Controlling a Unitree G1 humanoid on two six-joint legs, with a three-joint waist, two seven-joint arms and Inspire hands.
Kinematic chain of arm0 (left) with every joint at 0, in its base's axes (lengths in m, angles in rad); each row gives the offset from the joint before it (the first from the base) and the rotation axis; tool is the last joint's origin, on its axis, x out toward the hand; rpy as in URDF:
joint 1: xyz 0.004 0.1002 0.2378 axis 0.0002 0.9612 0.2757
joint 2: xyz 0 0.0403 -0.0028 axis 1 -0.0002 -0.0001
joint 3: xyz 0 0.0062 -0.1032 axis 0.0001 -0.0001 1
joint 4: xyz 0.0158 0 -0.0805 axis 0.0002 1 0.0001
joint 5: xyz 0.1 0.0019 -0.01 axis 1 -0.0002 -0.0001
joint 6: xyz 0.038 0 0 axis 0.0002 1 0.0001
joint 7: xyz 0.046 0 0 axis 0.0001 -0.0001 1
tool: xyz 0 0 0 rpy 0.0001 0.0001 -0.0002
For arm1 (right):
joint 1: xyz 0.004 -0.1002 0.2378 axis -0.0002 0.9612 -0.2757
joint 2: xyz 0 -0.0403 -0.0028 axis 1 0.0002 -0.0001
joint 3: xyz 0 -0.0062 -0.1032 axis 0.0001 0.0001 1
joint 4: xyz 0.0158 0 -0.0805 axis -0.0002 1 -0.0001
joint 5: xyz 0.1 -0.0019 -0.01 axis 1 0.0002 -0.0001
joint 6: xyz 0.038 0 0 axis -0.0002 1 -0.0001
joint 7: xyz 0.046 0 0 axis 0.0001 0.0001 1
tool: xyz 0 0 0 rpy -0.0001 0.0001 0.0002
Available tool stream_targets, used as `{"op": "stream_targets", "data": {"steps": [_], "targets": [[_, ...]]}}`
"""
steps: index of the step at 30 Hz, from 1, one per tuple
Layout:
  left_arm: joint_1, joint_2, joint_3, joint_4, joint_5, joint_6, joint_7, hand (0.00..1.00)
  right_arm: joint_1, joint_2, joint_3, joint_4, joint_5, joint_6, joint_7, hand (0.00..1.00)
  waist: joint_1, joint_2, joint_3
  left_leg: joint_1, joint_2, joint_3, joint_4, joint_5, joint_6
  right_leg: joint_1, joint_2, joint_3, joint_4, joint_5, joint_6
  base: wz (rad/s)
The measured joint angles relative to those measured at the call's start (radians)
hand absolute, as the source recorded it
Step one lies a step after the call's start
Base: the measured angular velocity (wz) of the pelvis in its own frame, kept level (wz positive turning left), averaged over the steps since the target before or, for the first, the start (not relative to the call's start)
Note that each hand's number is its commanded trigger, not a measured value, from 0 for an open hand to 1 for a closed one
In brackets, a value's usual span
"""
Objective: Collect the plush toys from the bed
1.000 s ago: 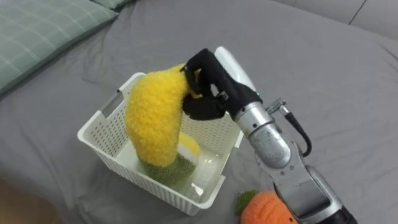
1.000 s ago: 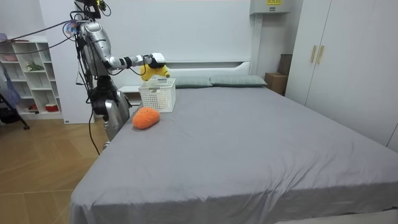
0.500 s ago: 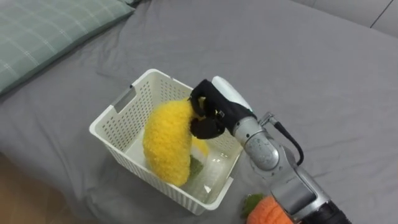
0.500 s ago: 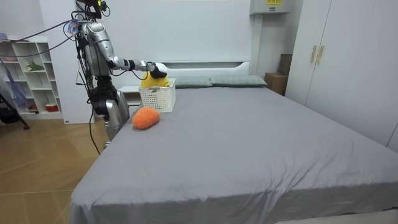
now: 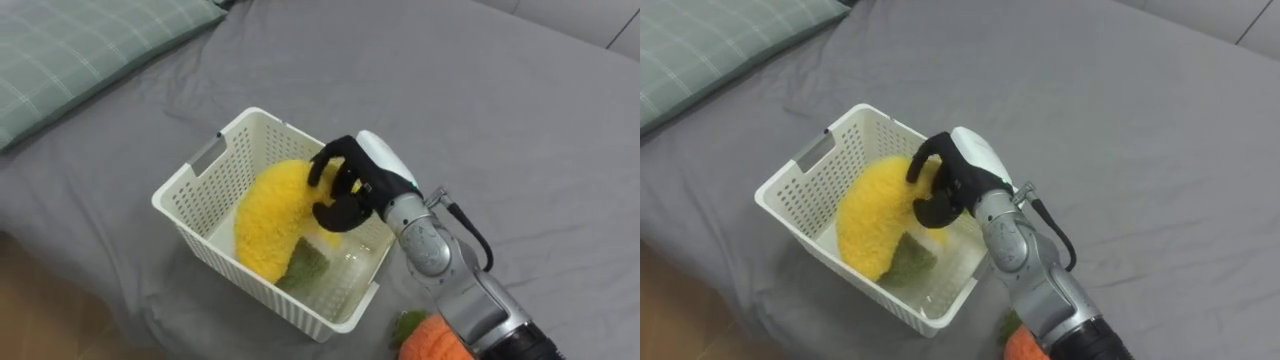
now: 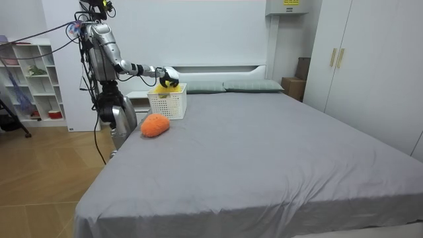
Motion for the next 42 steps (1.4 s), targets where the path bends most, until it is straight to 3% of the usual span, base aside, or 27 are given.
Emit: {"op": "stream_targets", "data": {"steps": [11, 17, 19, 30, 35, 38, 42], "targets": [[-0.010, -0.002, 0.000, -0.013, 0.001, 0.001, -0.025, 0.00, -0.001, 0.003, -0.043, 0.000, -0.018, -0.009, -0.030, 0.00, -0.005, 0.005, -0.0023, 0.000, 0.000, 0.000, 0.000, 0.001, 0.000, 0.001, 0.000, -0.001, 0.000, 0.000, 0.000, 0.00], [-0.009, -0.002, 0.000, -0.012, 0.001, 0.001, -0.032, 0.00, -0.001, 0.003, -0.044, 0.000, -0.015, -0.012, -0.053, 0.00, -0.013, 0.017, -0.0026, 0.009, -0.001, 0.000, 0.000, 0.002, 0.000, 0.011, -0.001, -0.001, 0.000, 0.000, 0.000, 0.00], [-0.009, -0.001, 0.000, -0.012, 0.000, 0.001, -0.032, 0.00, -0.001, 0.004, -0.044, -0.003, -0.015, -0.028, -0.062, 0.00, -0.021, 0.020, -0.0033, 0.010, 0.000, 0.000, 0.000, 0.002, 0.000, 0.011, -0.001, -0.001, 0.000, 0.000, 0.000, 0.00], [-0.012, -0.001, 0.001, -0.008, -0.001, 0.001, -0.050, 0.00, -0.001, 0.005, -0.045, -0.007, -0.014, -0.031, -0.085, 0.00, -0.034, 0.019, -0.0042, 0.022, 0.001, 0.008, -0.001, 0.002, 0.000, 0.018, -0.001, 0.007, 0.002, 0.000, 0.000, -0.02], [-0.023, -0.001, 0.008, -0.007, -0.001, 0.001, -0.050, 0.00, -0.001, 0.006, -0.101, -0.051, -0.011, -0.031, -0.086, 0.00, -0.048, 0.019, -0.0050, 0.023, 0.002, 0.015, 0.000, 0.002, 0.001, 0.016, -0.001, 0.011, 0.002, 0.000, 0.000, -0.02], [-0.022, -0.004, 0.021, -0.008, 0.000, 0.001, -0.050, 0.00, 0.004, -0.010, -0.152, -0.107, 0.005, -0.044, -0.094, 0.00, -0.077, 0.026, -0.0073, 0.025, 0.002, 0.022, 0.001, 0.001, 0.002, 0.016, -0.002, 0.016, 0.002, 0.000, 0.000, -0.03], [-0.023, -0.013, 0.038, -0.010, -0.001, 0.002, -0.050, 0.00, 0.078, -0.028, -0.204, -0.175, 0.013, -0.054, -0.116, 0.00, -0.107, 0.046, -0.0221, 0.048, 0.005, 0.049, -0.011, 0.000, 0.004, 0.020, -0.002, 0.044, 0.003, 0.000, 0.000, -0.20]]}}
